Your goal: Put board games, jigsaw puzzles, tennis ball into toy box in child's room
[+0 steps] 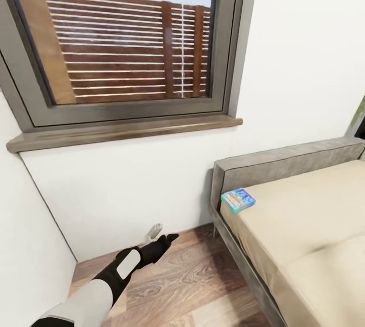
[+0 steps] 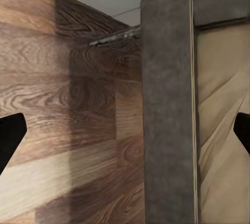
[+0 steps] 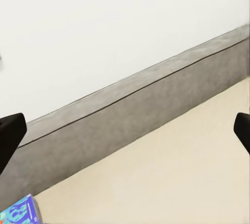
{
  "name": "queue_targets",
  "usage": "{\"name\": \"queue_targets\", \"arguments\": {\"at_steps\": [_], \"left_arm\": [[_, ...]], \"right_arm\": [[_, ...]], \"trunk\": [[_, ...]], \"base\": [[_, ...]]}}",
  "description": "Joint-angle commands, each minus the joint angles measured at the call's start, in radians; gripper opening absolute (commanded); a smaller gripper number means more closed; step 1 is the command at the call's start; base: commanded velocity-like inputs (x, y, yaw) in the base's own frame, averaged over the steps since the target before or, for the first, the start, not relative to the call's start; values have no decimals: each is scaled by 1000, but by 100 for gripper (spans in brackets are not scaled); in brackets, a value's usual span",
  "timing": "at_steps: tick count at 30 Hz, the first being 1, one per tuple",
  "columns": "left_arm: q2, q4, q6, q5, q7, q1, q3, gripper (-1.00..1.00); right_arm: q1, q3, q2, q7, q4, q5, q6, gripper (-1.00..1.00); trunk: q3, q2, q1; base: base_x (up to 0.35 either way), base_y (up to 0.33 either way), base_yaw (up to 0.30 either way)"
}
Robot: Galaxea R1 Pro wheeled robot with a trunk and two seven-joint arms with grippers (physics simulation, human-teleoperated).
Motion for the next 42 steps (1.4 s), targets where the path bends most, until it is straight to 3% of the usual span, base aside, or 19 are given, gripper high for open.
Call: {"name": "queue_targets", "arguments": {"at_steps": [1, 12, 24, 38, 41, 42], "left_arm": [[0, 0, 3, 6, -1, 0, -3, 100], [0, 0, 0, 6, -1, 1, -2, 100], [9, 0, 2, 6, -58, 5, -1, 100], [12, 5, -23, 7, -82, 7, 0, 100], [13, 4, -37, 5, -124, 7, -1, 100], [15, 6, -49, 3, -174, 7, 0, 100]], "right_arm": [[-1, -1, 0, 5, 0, 1, 6, 100], [-1, -2, 1, 4, 0, 2, 5, 100], [-1, -9, 1, 5, 0, 2, 4, 100], [-1, -8, 1, 5, 0, 2, 4, 100], [-1, -8, 1, 5, 0, 2, 4, 100], [-1, -8, 1, 5, 0, 2, 4, 100]], "trunk": [[-1, 0, 0], [-1, 0, 0], [-1, 0, 0], [-1, 0, 0], [-1, 0, 0], [-1, 0, 0]], "base": [[325, 0, -297], [134, 0, -237], [25, 0, -17], [271, 0, 0], [79, 0, -16], [36, 0, -64]]}}
